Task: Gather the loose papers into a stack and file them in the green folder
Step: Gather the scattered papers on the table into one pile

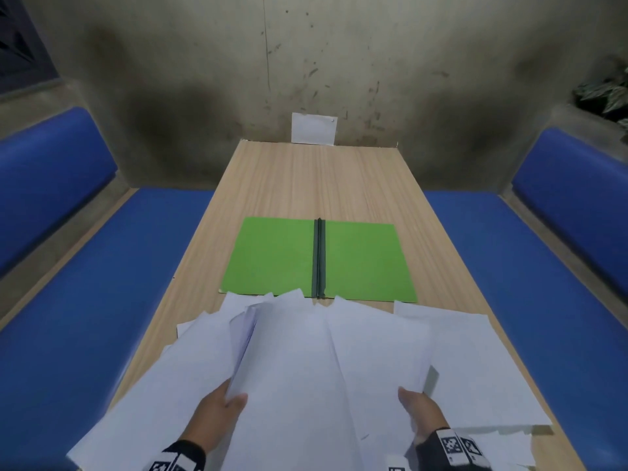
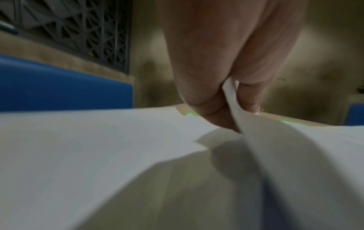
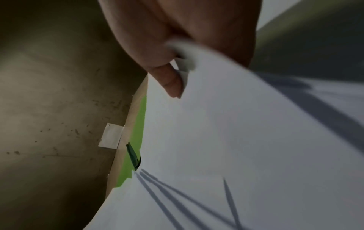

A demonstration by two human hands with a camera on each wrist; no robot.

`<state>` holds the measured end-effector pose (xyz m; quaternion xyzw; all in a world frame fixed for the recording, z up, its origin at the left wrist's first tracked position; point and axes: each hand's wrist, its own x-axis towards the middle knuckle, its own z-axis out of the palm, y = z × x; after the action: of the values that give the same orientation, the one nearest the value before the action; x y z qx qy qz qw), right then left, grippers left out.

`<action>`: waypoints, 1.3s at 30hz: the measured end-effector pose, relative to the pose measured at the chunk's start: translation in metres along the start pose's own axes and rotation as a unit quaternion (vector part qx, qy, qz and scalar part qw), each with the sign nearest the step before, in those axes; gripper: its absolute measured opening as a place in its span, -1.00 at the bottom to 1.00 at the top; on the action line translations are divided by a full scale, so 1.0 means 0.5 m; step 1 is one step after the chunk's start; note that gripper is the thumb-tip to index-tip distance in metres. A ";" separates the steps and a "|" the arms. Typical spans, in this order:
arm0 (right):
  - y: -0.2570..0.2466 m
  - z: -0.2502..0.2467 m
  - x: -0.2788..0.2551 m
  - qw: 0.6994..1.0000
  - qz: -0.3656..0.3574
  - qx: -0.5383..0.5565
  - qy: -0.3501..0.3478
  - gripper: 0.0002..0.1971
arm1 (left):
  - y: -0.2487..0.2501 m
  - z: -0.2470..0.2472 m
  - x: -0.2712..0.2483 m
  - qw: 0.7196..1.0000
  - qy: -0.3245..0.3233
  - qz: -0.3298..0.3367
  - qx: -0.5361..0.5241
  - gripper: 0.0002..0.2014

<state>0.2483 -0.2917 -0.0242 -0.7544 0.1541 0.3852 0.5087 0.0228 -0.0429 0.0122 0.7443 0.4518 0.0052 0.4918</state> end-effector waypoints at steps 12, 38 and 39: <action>-0.076 -0.108 -0.045 0.979 -0.128 0.092 0.132 -0.57 | -0.030 -0.134 0.002 0.967 0.171 -0.046 -0.182 -0.59; -0.029 -0.040 -0.052 0.988 -0.118 0.096 0.006 -0.65 | 0.003 0.014 0.031 0.915 0.152 -0.004 -0.374 -0.72; -0.027 -0.031 -0.052 0.986 -0.128 0.107 0.016 -0.64 | 0.007 0.030 0.028 0.918 0.151 -0.005 -0.367 -0.73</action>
<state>0.2466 -0.3038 0.0067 -0.7152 0.1052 0.2859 0.6290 0.0403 -0.0446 0.0009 0.4996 0.4906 0.2804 0.6566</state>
